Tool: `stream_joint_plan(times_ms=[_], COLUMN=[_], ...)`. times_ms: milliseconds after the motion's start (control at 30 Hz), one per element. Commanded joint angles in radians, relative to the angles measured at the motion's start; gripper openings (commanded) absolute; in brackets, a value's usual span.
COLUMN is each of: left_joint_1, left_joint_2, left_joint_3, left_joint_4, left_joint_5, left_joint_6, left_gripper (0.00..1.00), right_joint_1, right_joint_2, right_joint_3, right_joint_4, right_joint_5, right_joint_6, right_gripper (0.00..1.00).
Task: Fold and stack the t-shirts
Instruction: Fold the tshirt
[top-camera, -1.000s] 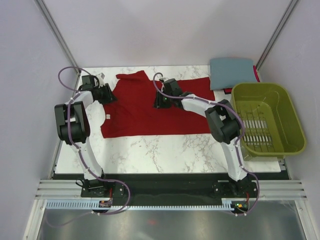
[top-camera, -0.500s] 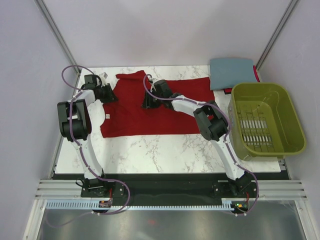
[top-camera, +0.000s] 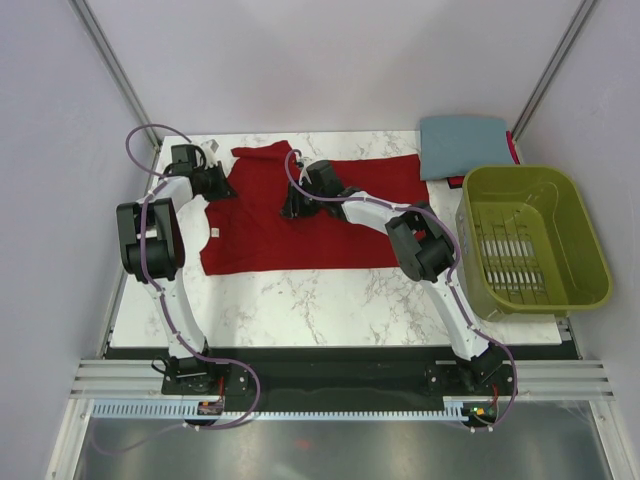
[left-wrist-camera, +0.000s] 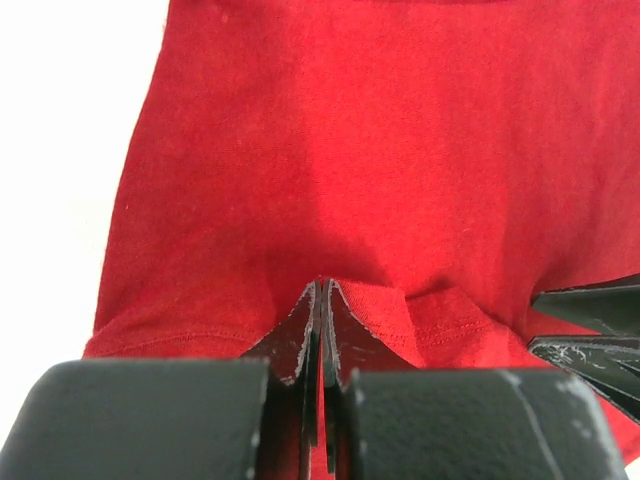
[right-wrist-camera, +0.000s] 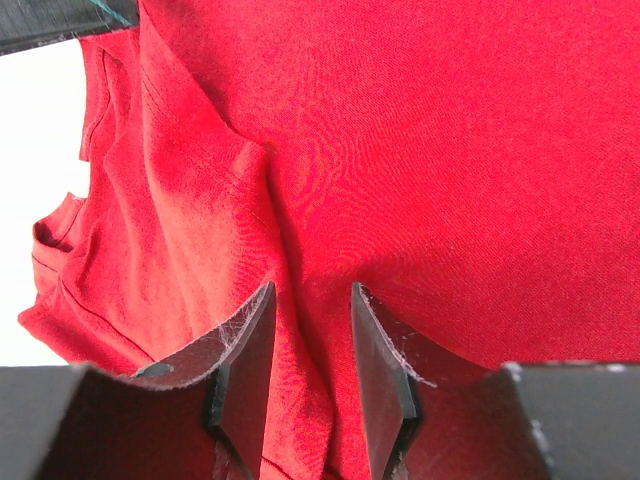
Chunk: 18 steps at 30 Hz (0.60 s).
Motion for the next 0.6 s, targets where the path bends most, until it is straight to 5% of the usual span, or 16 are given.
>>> stream_joint_plan(times_ms=[0,567], left_joint_1=[-0.008,-0.045], left_joint_2=[-0.017,0.029], left_joint_3=[0.050,0.179], left_joint_4=[0.021,0.023], left_joint_5=[0.025,0.050], left_joint_6=[0.030,0.045], left_gripper=[0.02,0.02], right_joint_1=[0.012,0.014], right_joint_2=[0.012,-0.042], right_joint_3=[0.025,-0.017], right_joint_4=[0.010,0.010], right_joint_5=[-0.023,0.027], right_joint_6=[-0.020,-0.020], right_gripper=[0.44,0.44])
